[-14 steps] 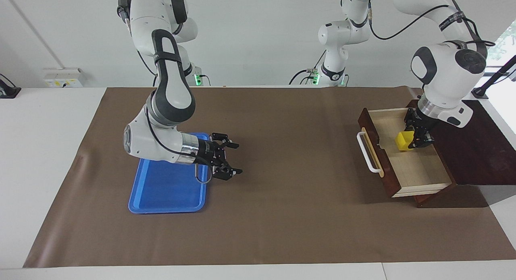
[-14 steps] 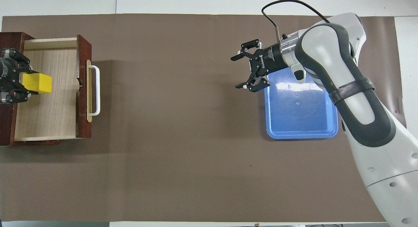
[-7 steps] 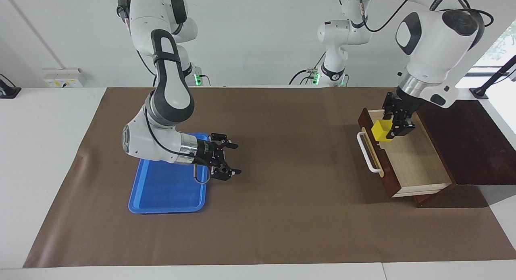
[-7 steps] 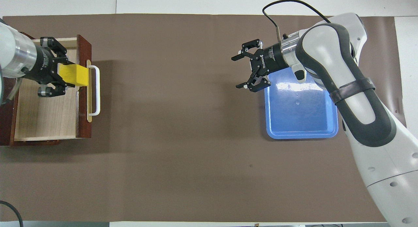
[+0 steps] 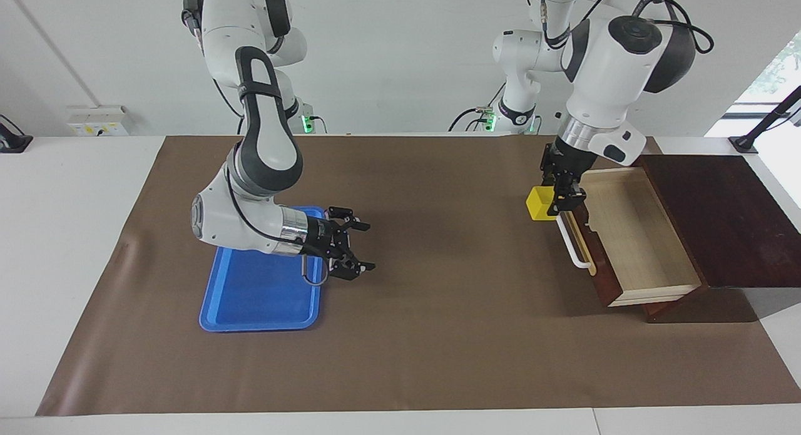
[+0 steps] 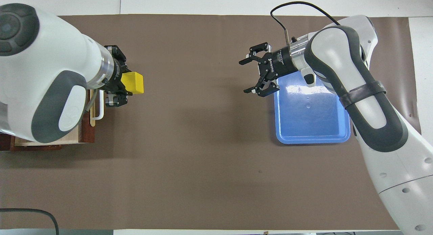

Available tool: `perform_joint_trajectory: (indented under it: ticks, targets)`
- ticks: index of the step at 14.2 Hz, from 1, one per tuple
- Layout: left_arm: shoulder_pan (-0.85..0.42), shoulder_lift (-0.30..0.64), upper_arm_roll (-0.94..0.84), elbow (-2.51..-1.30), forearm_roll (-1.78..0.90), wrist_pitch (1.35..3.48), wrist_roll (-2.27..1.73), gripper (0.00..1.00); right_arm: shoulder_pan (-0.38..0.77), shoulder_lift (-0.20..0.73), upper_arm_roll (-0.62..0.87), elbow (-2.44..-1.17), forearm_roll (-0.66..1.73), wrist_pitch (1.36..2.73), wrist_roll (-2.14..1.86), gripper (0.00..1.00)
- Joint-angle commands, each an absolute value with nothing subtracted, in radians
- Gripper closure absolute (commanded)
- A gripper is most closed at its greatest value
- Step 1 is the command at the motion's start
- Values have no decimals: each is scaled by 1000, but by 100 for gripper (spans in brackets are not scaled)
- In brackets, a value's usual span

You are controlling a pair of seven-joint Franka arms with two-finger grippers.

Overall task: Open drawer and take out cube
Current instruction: 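Lift the yellow cube out of the drawer toward the right gripper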

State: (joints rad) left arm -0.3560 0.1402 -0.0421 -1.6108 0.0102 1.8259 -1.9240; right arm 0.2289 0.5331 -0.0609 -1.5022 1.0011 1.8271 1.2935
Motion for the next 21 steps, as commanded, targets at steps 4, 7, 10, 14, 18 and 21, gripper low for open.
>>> perform_joint_trajectory:
  ticks: [4,7,10,14,18,21]
  targets:
    - [-483,307,-21,-1433,31,1815,-2085,100,232,506,-58,-1542,1006,1845,1270,0]
    - [-511,317,-21,-1422,31,1825,-2118,100,253,506,-57,-1542,1005,1835,1258,0]
    - [-531,344,-21,-1402,29,1821,-2128,100,268,506,-57,-1545,997,1838,1174,0]
    - [-566,438,-23,-1312,23,1807,-2155,100,268,503,-55,-1549,999,1842,1144,0]
    - [-597,479,-20,-1290,25,1839,-2235,100,273,503,-55,-1548,1008,1848,1163,0]
    - [-598,479,-21,-1287,25,1844,-2247,100,285,503,-55,-1542,1012,1865,1199,0]
